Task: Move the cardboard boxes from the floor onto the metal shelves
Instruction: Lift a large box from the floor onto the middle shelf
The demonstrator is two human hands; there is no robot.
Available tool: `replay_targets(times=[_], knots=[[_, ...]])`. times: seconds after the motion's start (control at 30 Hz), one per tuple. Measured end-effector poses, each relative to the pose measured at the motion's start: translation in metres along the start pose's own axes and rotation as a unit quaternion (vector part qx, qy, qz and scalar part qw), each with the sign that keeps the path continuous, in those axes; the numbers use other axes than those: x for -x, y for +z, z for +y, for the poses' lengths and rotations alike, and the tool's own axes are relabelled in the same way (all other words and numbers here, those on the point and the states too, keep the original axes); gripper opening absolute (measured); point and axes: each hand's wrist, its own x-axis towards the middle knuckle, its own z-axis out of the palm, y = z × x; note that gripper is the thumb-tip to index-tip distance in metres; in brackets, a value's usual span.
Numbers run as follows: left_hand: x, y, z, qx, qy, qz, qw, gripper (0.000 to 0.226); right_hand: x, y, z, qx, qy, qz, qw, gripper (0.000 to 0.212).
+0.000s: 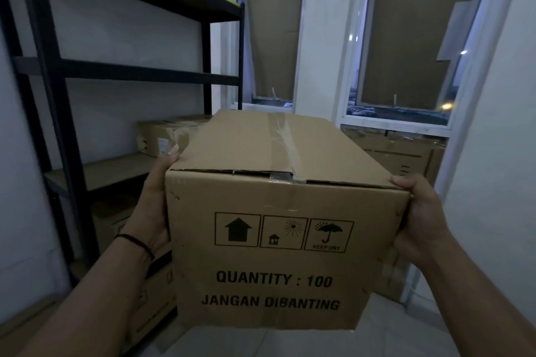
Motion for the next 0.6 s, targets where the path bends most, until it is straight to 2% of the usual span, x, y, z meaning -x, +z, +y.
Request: replay_targets(times=[0.27,0.43,0.5,0.53,0.6], knots=[[-0.056,-0.024,-0.024,-0.023,-0.016,0.047,0.999,0.051,-0.089,-0.012,0.029,0.004,0.041,-0.042,0.998,0.037],[-0.101,-0.039,-0.028,-0.023,-0.012,0.091,0.995,0.039,-0.154,0.003,0.048,-0.007,0.037,-0.069,0.997,0.046],[-0.121,-0.045,-0.027,-0.018,-0.005,0.105,0.994,0.044,-0.182,0.008,0.055,-0.004,0.033,-0.056,0.998,0.032],[-0.13,-0.049,-0.025,-0.012,0.002,0.11,0.994,0.048,-0.196,0.01,0.057,-0.008,0.029,-0.058,0.998,0.032],[-0.141,-0.052,-0.023,-0.003,0.021,0.119,0.993,0.048,-0.219,0.013,0.06,-0.006,0.029,-0.071,0.997,0.043]])
